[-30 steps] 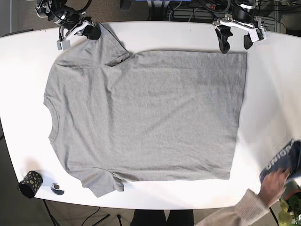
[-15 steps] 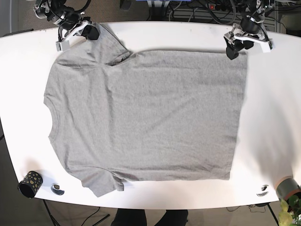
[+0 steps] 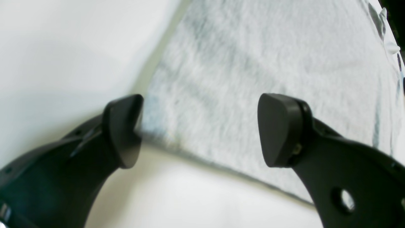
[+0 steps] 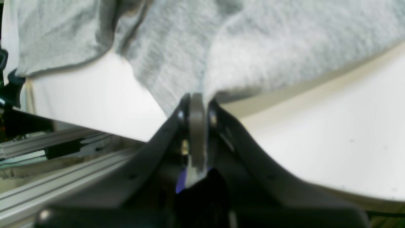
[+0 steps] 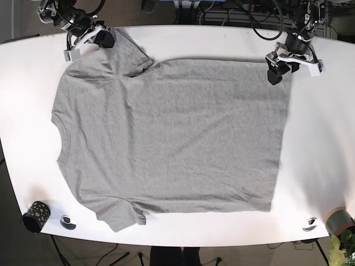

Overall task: Fold the T-shirt properly
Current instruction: 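Pinch the grey shirt's hem corners with both grippers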

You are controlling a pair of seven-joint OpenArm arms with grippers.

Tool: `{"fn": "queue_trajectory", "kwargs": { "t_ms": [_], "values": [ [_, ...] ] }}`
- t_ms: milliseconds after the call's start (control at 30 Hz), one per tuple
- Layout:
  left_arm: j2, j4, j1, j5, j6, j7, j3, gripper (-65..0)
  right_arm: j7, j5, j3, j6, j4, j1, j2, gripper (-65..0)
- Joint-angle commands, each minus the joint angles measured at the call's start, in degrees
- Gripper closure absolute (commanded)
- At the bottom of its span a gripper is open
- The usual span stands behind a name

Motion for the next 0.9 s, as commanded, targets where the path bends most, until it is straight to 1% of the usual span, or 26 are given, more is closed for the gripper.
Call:
{"fn": "queue_trajectory", "kwargs": {
  "t_ms": [0,67,100,133,200,233,300,333,400,467,600,867],
  "values": [
    [-0.1,-0.5,0.1,-0.1,1.0,3.1,0.1,-51.5,0.5,1.0,0.4,0.21,1.2,-0.1,0.6,0.0],
    [-0.1,-0.5,-0.1,-0.1,1.0,3.1,0.1,-47.2,0.5,1.0,0.4,0.21,1.2,-0.1,0.6,0.0],
    [-0.1,-0.5,-0.2,-0.1,1.0,3.1,0.1,-42.1,0.5,1.0,0.4,0.21,1.2,-0.1,0.6,0.0],
    [-0.1,-0.5,-0.2,-0.1,1.0,3.1,0.1,-34.9,0.5,1.0,0.4,0.21,1.2,-0.1,0.6,0.0],
    [-0.1,-0.5,-0.2,-0.1,1.0,3.1,0.1,-24.9,0.5,1.0,0.3,0.21,1.2,-0.1,0.6,0.0],
    [-0.1,-0.5,-0.2,-0.1,1.0,3.1,0.1,-17.2,0.5,1.0,0.3,0.21,1.2,-0.1,0.6,0.0],
    [-0.1,-0.5,-0.2,0.0,1.0,3.2,0.2,-4.2,0.5,1.1,0.3,0.21,1.2,-0.1,0.6,0.0],
    [-0.1,-0.5,-0.2,0.1,1.0,3.2,0.2,0.0,0.5,1.1,0.3,0.21,1.2,-0.1,0.6,0.0],
    [-0.3,-0.4,-0.2,-0.1,1.0,3.2,0.2,0.0,0.5,1.1,0.4,0.21,1.2,0.3,0.6,0.0],
    [-0.3,0.1,0.0,-0.1,1.0,3.2,0.2,-1.7,0.5,1.1,0.4,0.21,1.2,0.7,0.6,0.0],
    [-0.3,2.2,0.3,0.4,1.0,3.2,-0.2,0.0,0.5,1.1,0.4,0.21,2.6,0.7,0.6,0.0],
    [-0.4,8.1,3.4,4.0,1.0,2.8,-0.4,0.0,0.5,1.1,0.4,0.21,11.4,-1.7,0.5,0.0]
  ]
}}
